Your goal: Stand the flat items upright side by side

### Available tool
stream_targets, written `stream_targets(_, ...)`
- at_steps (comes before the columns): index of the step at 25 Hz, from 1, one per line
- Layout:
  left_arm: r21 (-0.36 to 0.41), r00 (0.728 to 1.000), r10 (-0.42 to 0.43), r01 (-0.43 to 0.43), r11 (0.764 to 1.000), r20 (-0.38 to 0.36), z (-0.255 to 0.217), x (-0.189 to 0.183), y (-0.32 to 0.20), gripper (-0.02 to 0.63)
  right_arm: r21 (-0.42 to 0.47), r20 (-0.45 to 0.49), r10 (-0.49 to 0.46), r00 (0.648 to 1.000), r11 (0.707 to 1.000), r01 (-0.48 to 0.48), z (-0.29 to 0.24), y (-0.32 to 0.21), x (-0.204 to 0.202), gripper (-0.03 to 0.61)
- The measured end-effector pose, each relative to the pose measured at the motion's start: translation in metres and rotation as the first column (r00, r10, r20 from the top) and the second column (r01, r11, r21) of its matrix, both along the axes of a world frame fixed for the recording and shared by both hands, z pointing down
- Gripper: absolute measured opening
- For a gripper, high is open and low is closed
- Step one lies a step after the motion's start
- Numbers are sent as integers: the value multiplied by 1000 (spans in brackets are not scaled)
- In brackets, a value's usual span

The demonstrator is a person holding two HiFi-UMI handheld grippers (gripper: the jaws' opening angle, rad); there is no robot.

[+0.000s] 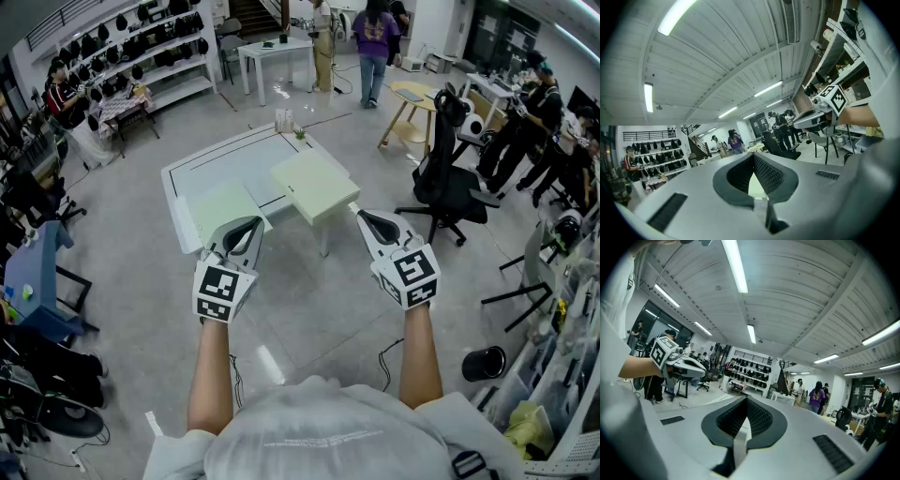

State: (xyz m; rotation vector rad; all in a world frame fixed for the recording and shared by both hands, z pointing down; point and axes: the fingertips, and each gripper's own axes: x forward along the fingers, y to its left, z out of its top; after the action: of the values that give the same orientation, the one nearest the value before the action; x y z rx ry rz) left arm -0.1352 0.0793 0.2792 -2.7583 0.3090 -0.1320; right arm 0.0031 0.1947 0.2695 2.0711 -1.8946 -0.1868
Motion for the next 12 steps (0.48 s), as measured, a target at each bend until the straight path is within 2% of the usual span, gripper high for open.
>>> stream_targets(7,1,1000,3,-3,1000,11,0,19,11,19,86,78,-31,996,996,25,-13,13,16,26)
stream_targets(12,-22,1000,-13,13,1000,25,7,35,24,18,69,102,-47,994,997,40,-3,25,37,26)
